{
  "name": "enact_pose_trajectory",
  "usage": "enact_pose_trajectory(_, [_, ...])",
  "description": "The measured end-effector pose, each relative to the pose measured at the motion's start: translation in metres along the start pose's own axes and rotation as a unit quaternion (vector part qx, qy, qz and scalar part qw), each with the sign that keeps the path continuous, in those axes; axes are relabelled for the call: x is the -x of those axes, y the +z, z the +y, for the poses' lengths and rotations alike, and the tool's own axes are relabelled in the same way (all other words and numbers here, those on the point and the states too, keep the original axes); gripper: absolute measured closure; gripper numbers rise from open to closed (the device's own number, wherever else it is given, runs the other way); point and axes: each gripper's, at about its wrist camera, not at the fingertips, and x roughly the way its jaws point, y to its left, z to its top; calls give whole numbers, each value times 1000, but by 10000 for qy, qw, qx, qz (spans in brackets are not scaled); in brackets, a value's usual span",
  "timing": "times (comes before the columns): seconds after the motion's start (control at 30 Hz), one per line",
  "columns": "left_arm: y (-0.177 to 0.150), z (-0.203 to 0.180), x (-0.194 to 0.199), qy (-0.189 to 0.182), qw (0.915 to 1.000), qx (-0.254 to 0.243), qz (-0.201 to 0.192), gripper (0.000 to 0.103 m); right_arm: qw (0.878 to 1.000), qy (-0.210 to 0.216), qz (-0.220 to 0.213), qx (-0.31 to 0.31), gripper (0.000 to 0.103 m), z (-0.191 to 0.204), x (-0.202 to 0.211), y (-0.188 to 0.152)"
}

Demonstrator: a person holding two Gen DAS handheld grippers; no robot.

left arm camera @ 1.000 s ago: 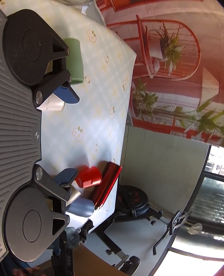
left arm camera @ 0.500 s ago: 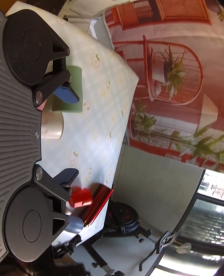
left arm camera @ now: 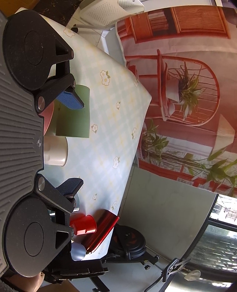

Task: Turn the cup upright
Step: 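Lower the upright glass onto the table and open the right gripper, then grasp the upright teal glass with the left gripper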

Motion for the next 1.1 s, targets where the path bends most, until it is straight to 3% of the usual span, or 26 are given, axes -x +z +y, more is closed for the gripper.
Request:
enact_pose_trajectory(0.33, [-1, -4, -7, -44, 9999, -38, 125, 19, 9996, 233, -161, -98, 36, -11, 14, -1])
enact_pose_trajectory(0.53, [-1, -13, -13, -149, 9995, -72, 261, 19, 9959, 137, -891, 107, 35, -22, 64, -6])
enact_pose_trajectory(0.8, [-4, -51, -38, -525, 9960, -383, 617, 19, 9756, -487, -2127, -229, 35, -74, 129, -28])
enact_pose_trajectory(1.1, [-12, -112, -87, -1192, 9809, -819, 1297, 19, 9595, -1029, -2529, -702, 33, -130, 155, -57])
